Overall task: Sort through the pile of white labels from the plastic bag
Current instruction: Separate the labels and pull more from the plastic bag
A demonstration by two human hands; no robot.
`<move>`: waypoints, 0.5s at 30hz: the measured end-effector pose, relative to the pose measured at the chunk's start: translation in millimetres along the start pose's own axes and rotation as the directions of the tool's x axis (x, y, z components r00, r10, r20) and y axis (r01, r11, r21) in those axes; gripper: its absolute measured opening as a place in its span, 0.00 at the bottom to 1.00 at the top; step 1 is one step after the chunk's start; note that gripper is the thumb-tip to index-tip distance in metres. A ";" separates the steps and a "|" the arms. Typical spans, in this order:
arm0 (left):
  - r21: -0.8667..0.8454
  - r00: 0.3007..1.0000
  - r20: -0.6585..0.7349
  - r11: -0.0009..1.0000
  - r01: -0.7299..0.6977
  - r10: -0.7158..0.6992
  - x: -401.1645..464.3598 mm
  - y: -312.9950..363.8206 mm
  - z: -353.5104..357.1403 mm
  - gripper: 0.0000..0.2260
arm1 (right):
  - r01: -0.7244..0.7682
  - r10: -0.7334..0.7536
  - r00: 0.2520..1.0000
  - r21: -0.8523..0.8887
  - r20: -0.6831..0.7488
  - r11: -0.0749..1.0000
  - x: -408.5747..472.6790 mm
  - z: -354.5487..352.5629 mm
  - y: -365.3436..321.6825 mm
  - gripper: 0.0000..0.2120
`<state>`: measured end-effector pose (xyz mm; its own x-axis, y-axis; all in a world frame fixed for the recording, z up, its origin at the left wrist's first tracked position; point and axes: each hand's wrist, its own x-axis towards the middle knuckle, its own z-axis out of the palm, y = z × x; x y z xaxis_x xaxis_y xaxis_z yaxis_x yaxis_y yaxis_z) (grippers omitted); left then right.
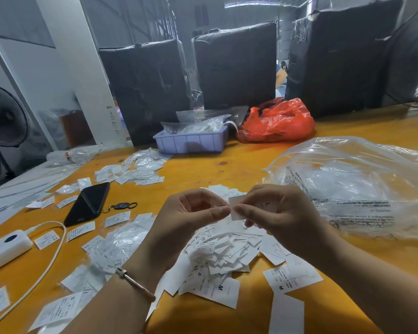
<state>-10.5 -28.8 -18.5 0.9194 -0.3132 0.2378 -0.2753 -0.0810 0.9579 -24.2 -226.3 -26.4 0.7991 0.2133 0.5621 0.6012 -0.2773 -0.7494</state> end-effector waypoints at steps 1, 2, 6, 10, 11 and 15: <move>0.037 1.000 0.002 0.999 -0.018 0.018 0.0 -0.3 -0.6 0.08 | 0.009 -0.009 1.000 -0.009 -0.007 1.000 0.1 -0.4 -0.8 0.03; 0.078 0.999 0.010 0.996 -0.036 0.036 -0.7 0.0 -0.5 0.09 | 0.013 -0.013 1.000 -0.016 -0.013 1.000 0.0 -1.1 -1.4 0.03; 0.192 0.993 0.029 0.974 -0.117 0.114 -4.3 2.4 3.7 0.12 | 0.042 -0.043 0.999 -0.060 -0.023 0.997 0.3 -3.0 -4.0 0.04; 0.164 0.987 -0.029 0.974 -0.154 0.160 -5.1 3.9 2.4 0.10 | 0.031 -0.033 0.970 -0.014 -0.239 0.999 4.6 -12.0 -7.8 0.13; 0.164 0.985 -0.034 0.973 -0.163 0.170 -5.1 3.9 2.0 0.10 | 0.033 -0.020 0.955 0.041 -0.297 0.999 5.8 -15.0 -9.3 0.17; 0.174 0.982 -0.025 0.969 -0.177 0.185 -5.7 3.7 3.5 0.10 | 0.110 -0.066 0.948 0.127 -0.312 0.986 3.3 -18.1 -16.3 0.28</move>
<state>-17.8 -30.7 -16.8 0.8597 -0.2986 0.4145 -0.4787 -0.1873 0.8578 -31.3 -238.0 -6.0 0.7192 -0.0713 0.6912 0.6801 -0.1313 -0.7212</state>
